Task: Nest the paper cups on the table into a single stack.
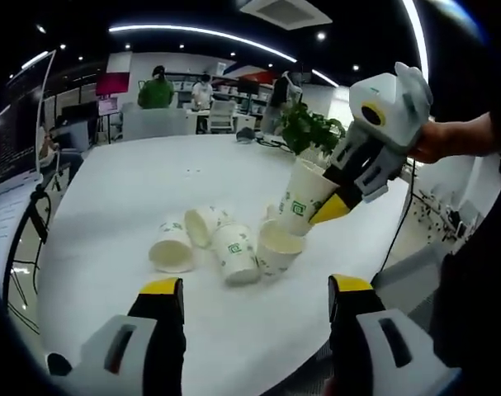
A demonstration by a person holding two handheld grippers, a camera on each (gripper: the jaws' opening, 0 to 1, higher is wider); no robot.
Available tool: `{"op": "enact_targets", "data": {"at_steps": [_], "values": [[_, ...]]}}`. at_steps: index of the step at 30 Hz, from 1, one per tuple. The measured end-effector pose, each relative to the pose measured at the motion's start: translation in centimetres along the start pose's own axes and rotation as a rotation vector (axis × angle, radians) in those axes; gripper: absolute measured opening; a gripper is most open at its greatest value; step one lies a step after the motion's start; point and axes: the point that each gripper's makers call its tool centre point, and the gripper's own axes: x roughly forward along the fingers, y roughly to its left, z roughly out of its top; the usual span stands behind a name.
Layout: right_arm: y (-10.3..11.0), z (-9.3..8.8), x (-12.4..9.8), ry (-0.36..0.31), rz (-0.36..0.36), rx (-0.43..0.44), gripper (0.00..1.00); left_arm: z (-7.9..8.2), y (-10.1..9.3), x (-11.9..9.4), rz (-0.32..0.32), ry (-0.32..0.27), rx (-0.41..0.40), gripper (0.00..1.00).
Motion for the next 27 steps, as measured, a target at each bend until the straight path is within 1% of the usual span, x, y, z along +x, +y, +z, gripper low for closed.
{"op": "enact_targets", "data": {"at_steps": [4, 6, 8, 14, 18, 23, 27], "values": [[0.7, 0.0, 0.4, 0.008, 0.015, -0.004, 0.00, -0.1, 0.1, -0.1, 0.004, -0.003, -0.005, 0.70], [0.7, 0.0, 0.9, 0.011, 0.020, -0.006, 0.00, -0.1, 0.1, -0.2, 0.005, -0.002, -0.005, 0.70], [0.9, 0.0, 0.9, 0.012, 0.023, -0.007, 0.00, -0.2, 0.1, -0.3, 0.005, 0.000, -0.005, 0.69], [1.2, 0.1, 1.6, 0.026, 0.024, -0.012, 0.00, -0.2, 0.1, -0.3, 0.005, 0.002, -0.006, 0.69], [1.1, -0.3, 2.4, 0.041, 0.026, -0.020, 0.00, -0.1, 0.2, -0.2, 0.005, 0.000, -0.006, 0.69], [1.1, -0.7, 2.8, 0.051, 0.031, -0.002, 0.00, 0.0, 0.3, -0.3, 0.008, -0.005, -0.010, 0.69], [1.1, -0.7, 2.6, 0.053, 0.030, 0.004, 0.00, -0.1, 0.3, -0.2, 0.006, -0.003, -0.009, 0.69]]}}
